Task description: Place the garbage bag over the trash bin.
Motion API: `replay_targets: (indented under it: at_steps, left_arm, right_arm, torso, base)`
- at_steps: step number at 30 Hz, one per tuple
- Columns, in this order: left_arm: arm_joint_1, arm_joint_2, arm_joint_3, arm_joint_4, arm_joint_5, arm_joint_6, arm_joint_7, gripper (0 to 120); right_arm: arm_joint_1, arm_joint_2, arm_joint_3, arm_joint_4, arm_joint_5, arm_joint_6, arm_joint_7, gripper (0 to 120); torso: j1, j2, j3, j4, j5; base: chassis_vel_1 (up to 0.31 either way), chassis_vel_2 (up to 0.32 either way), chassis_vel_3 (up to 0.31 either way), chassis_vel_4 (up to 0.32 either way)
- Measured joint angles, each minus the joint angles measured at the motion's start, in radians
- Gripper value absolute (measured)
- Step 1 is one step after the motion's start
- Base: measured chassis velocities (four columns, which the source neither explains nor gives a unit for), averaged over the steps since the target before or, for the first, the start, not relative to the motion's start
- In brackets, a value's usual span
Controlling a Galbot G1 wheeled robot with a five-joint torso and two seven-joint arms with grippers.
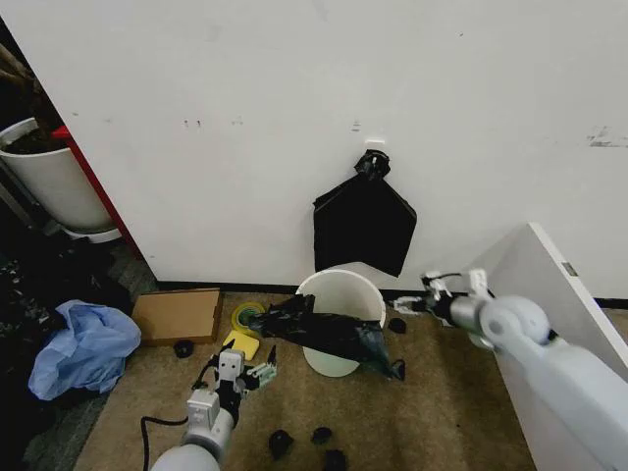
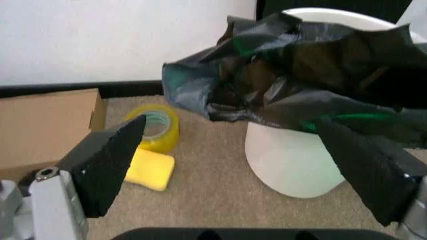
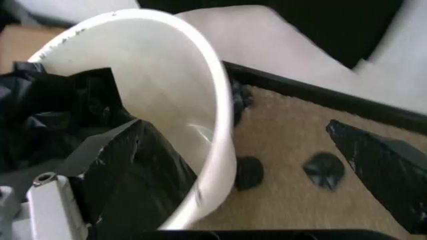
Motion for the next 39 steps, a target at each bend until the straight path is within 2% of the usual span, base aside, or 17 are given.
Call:
replay_targets:
  at_steps: [6,12,14,15,19,20,23,27,29,32,33,35,39]
  left_arm:
    - [0.027,-0.006,0.003,-0.011,0.014,-0.001,0.005,100]
    - [0.031,-0.014,-0.002,0.006,0.017,-0.011,0.007,100]
    - [0.035,-0.019,-0.002,0.012,0.019,-0.014,0.008,100]
    - [0.035,-0.019,-0.002,0.012,0.019,-0.014,0.008,100]
    - [0.026,-0.020,0.000,0.018,0.019,-0.014,0.011,100]
    - [0.026,-0.020,0.000,0.018,0.019,-0.014,0.011,100]
    - [0.011,-0.018,0.004,0.017,0.016,-0.012,0.010,100]
    - [-0.008,-0.020,0.006,0.011,0.013,-0.004,0.010,100]
    - [-0.010,-0.018,0.006,0.011,0.012,-0.004,0.010,100]
    - [-0.016,-0.002,0.003,0.002,0.010,0.000,0.011,100]
    - [-0.016,0.002,0.003,-0.003,0.010,0.003,0.011,100]
    - [-0.016,0.002,0.003,-0.004,0.009,0.004,0.011,100]
    - [-0.017,0.001,0.006,-0.005,0.009,0.006,0.011,100]
  right_arm:
    - [0.119,0.083,-0.139,-0.159,-0.075,0.009,-0.074,100]
    - [0.146,0.121,-0.180,-0.250,-0.163,0.051,-0.119,99]
    - [0.145,0.127,-0.176,-0.270,-0.170,0.071,-0.137,90]
    - [0.145,0.127,-0.176,-0.270,-0.170,0.071,-0.137,90]
    - [0.134,0.123,-0.152,-0.264,-0.168,0.073,-0.150,72]
    - [0.134,0.123,-0.152,-0.264,-0.168,0.073,-0.150,72]
    - [0.127,0.118,-0.145,-0.253,-0.166,0.065,-0.155,61]
    - [0.117,0.120,-0.149,-0.256,-0.186,0.065,-0.158,42]
    - [0.116,0.120,-0.150,-0.258,-0.188,0.065,-0.158,39]
    - [0.111,0.121,-0.140,-0.261,-0.190,0.067,-0.161,28]
    - [0.107,0.123,-0.128,-0.260,-0.187,0.067,-0.162,21]
    - [0.106,0.123,-0.124,-0.259,-0.185,0.067,-0.162,18]
    - [0.091,0.116,-0.115,-0.236,-0.166,0.064,-0.156,4]
  torso:
    - [0.000,0.000,0.000,-0.0001,0.0004]
    - [0.000,0.000,0.000,-0.0002,0.0001]
    - [0.000,0.000,0.000,-0.0002,0.0003]
    - [0.000,0.000,0.000,-0.0002,0.0003]
    - [0.000,0.000,0.000,-0.0003,0.0002]
    - [0.000,0.000,0.000,-0.0003,0.0002]
    - [0.000,0.000,0.000,-0.0004,0.0002]
    - [0.000,0.000,0.000,-0.0003,0.0002]
    - [0.000,0.000,0.000,-0.0003,0.0003]
    - [0.000,0.000,0.000,-0.0003,0.0003]
    - [0.000,0.000,0.000,-0.0002,0.0004]
    - [0.000,0.000,0.000,-0.0002,0.0003]
    - [0.000,0.000,0.000,-0.0001,0.0002]
  base:
    - [0.000,0.000,0.000,0.000]
    - [0.000,0.000,0.000,0.000]
    - [0.000,0.000,0.000,0.000]
    - [0.000,0.000,0.000,0.000]
    - [0.000,0.000,0.000,0.000]
    - [0.000,0.000,0.000,0.000]
    - [0.000,0.000,0.000,0.000]
    - [0.000,0.000,0.000,0.000]
    - [0.000,0.000,0.000,0.000]
    - [0.000,0.000,0.000,0.000]
    - [0.000,0.000,0.000,0.000]
    - [0.000,0.000,0.000,0.000]
    - [0.000,0.000,0.000,0.000]
